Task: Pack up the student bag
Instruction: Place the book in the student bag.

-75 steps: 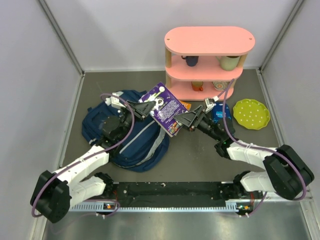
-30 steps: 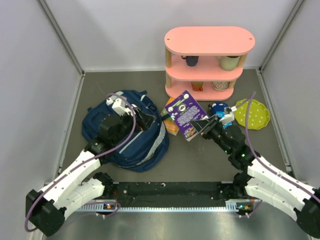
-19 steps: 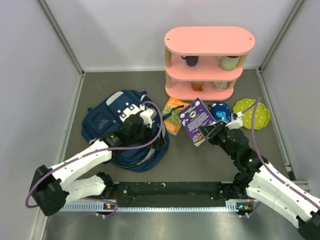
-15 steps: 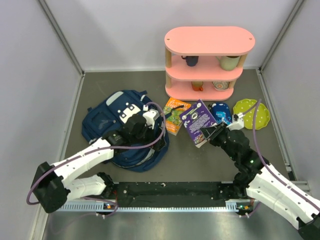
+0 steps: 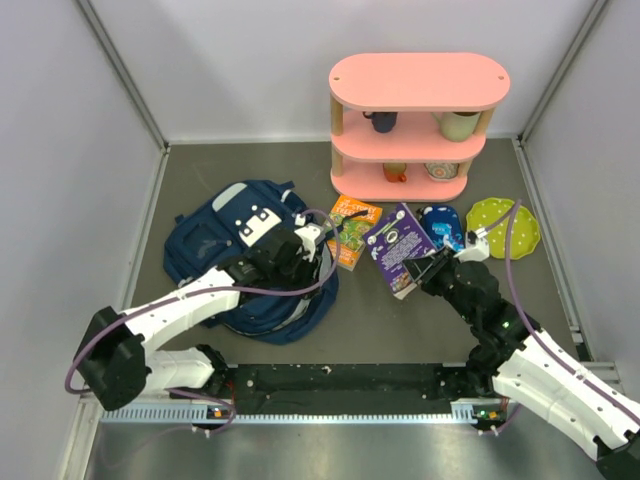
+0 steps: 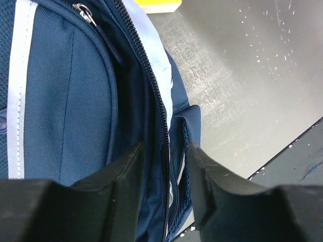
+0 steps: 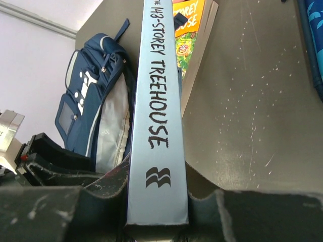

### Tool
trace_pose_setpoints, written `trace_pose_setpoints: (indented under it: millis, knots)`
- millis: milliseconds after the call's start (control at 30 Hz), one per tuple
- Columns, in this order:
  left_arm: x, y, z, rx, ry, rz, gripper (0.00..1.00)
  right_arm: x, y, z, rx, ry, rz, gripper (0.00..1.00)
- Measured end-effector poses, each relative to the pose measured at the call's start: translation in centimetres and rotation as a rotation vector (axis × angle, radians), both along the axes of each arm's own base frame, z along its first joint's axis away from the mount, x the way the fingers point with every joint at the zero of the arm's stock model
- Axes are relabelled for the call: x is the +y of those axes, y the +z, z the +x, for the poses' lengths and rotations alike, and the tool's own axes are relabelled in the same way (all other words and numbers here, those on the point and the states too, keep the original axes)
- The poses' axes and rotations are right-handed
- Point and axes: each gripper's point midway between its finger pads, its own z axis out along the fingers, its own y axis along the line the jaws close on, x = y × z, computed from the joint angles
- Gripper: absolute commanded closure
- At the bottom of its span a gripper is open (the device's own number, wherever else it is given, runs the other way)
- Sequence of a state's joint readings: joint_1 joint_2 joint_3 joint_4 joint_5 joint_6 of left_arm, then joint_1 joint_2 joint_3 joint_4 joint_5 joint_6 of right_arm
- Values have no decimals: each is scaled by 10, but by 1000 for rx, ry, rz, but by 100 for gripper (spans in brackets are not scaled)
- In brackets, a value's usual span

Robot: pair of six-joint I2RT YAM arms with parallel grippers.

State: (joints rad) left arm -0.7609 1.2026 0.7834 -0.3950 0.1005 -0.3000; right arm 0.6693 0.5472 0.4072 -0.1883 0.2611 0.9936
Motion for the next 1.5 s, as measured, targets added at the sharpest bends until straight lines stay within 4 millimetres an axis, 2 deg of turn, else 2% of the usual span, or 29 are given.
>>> trace_pose_setpoints:
  millis: [100, 200, 433, 600, 800, 900, 1033, 1100, 1267, 1500]
  knots:
    - [1, -6, -1, 21, -1, 18, 87, 0, -1, 0, 0, 5, -5, 100]
    - [1, -8, -2, 33, 1, 24, 100, 1, -1, -1, 0, 7, -6, 100]
    - [5, -3, 3, 16, 31, 39, 100, 3, -3, -3, 8, 31, -15, 100]
    - [16, 16, 12, -54, 96, 53, 100, 7, -9, -5, 26, 56, -27, 100]
    - [35, 62, 28, -197, 221, 30, 100, 11, -11, -8, 40, 86, -30, 100]
    - [47, 99, 38, -288, 287, -1, 100, 14, -9, -11, 44, 109, -25, 100]
    - [61, 135, 50, -364, 349, -18, 100, 24, 1, -15, 34, 168, 8, 100]
    - [66, 146, 53, -385, 364, -14, 100, 32, 10, -19, 19, 214, 36, 100]
    - [70, 152, 52, -390, 358, 11, 100, 58, 28, -28, -6, 352, 118, 100]
    - [72, 156, 51, -385, 350, 30, 100, 90, 42, -37, 8, 513, 235, 100]
